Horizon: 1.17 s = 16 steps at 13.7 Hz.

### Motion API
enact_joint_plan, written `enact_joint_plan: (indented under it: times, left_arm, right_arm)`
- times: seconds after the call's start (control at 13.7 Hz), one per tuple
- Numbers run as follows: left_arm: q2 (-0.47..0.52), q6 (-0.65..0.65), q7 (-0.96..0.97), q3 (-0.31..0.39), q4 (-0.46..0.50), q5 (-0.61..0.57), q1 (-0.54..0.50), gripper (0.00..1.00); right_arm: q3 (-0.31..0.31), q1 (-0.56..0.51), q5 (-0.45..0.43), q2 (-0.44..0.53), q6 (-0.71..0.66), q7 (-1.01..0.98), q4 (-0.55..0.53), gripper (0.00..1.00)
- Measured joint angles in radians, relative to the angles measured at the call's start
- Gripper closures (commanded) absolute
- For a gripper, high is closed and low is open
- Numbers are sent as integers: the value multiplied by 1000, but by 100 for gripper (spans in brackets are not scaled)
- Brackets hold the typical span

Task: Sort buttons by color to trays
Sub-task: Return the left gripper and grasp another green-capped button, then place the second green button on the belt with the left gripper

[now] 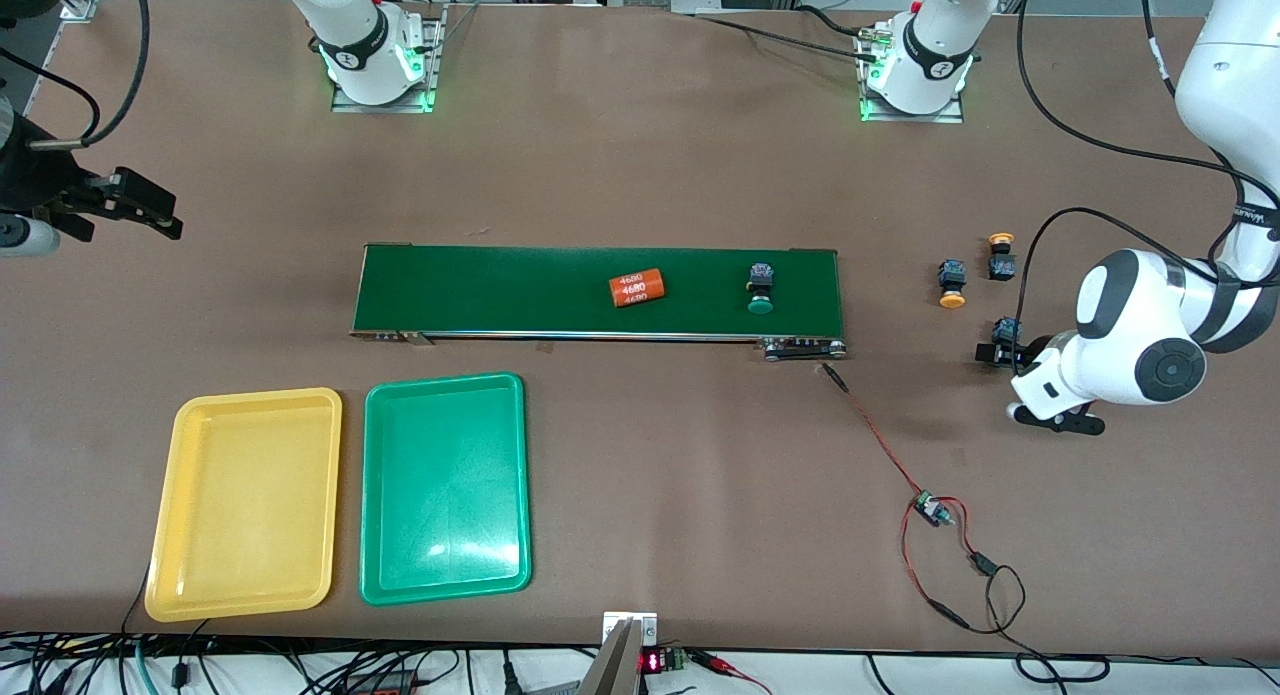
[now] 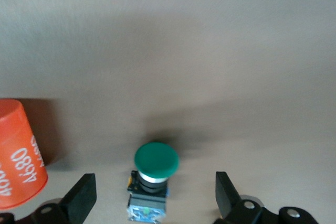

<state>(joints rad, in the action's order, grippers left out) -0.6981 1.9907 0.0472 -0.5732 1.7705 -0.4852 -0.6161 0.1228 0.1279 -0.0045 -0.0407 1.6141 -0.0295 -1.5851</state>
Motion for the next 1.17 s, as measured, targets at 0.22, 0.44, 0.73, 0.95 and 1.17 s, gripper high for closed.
enact_joint_plan:
  times: [0.22,0.44,0.73,0.95,1.17]
  left_arm:
    - [-2,17,0,0,41,-31,-18,0]
    - [-2,70,1,1,98,-32,-36,7]
    - [0,87,1,-1,121,-32,-60,72]
    - [11,87,1,-5,121,-32,-62,76]
    - [26,79,1,-31,114,-32,-63,76]
  right_arm:
    - [0,0,0,-3,9,0,0,0]
    - [-1,1,0,-3,9,-1,1,0]
    - [0,2,0,-1,9,-4,1,0]
    - [0,1,0,-2,9,-5,1,0]
    - [0,0,0,-5,9,-5,1,0]
